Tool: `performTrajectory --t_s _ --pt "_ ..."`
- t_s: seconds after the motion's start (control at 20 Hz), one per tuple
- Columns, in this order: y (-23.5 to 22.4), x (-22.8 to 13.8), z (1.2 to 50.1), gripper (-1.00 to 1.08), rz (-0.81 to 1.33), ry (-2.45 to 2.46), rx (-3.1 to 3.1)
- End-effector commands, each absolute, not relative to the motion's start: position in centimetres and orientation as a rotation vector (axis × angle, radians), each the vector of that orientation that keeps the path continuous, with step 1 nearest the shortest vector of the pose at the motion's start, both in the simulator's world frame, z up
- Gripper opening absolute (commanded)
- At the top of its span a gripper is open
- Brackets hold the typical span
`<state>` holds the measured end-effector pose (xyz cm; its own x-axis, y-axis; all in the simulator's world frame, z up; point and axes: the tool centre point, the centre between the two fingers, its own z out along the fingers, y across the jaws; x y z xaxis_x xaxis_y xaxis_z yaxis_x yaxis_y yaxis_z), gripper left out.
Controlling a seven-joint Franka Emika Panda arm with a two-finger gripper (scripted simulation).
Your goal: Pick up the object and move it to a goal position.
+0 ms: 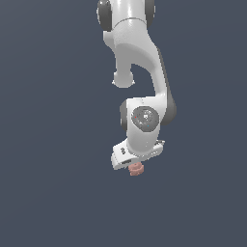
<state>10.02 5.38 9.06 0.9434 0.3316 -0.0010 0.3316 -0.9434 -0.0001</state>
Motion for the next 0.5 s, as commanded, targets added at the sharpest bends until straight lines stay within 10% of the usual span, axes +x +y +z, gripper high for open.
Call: performTrajectory --t_s 0.0,0.45 --pt "5.4 10.2 9.0 1.0 0.0 0.534 3.096" --pt "5.4 10.0 6.3 1.0 -0.001 0.533 3.096"
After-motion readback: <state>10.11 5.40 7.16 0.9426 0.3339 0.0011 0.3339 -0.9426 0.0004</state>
